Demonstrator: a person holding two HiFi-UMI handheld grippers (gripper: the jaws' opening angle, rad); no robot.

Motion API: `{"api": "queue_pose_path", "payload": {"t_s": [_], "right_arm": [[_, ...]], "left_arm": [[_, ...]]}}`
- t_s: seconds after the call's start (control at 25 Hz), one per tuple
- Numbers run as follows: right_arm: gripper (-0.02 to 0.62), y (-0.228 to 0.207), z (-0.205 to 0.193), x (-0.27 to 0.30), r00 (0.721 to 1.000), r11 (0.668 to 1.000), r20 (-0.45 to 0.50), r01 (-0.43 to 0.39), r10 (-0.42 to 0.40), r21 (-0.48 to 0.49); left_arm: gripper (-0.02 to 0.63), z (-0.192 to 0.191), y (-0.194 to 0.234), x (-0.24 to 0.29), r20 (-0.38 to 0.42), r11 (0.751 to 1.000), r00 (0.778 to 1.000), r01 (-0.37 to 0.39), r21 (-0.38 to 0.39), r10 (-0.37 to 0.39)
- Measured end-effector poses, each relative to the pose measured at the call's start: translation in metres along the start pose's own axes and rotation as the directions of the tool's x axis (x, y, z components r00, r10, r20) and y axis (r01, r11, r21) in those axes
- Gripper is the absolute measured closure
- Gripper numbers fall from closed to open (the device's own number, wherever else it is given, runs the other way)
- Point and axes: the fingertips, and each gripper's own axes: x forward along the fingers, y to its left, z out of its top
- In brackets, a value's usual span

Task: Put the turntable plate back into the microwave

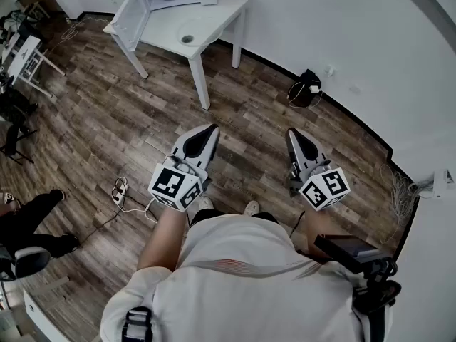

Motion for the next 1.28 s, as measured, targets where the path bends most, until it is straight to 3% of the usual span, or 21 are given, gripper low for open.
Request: {"api": "queue_pose_path", "payload": {"t_s": [0.32, 0.64, 0.92, 1.28], "right_arm": [[0.592, -0.042, -0.001, -0.019, 0.998, 0.999, -0.041, -0.053, 0.053, 0.004], [0.592, -0.065, -0.006, 0.001, 0.996, 0.997, -0.05, -0.074, 0.074, 0.019], [0.593, -0.077, -0.004, 0.059, 0.995, 0.997, -0.061, -0.083, 0.082, -0.005], [0.592, -0.088, 0.002, 0.172, 0.994, 0.996, -0.06, -0.091, 0.091, -0.002]], "left_arm": [[0.595, -0.011, -0.033, 0.029, 0.006, 0.998, 0.998, -0.06, 0.001, 0.06], [0.595, -0.014, -0.021, 0.048, -0.004, 0.997, 0.997, -0.083, 0.007, 0.083], [0.595, -0.012, 0.036, 0.077, 0.013, 0.997, 0.997, -0.08, -0.014, 0.08], [0.595, 0.005, 0.14, 0.121, 0.007, 0.998, 0.998, -0.057, -0.019, 0.057]]}}
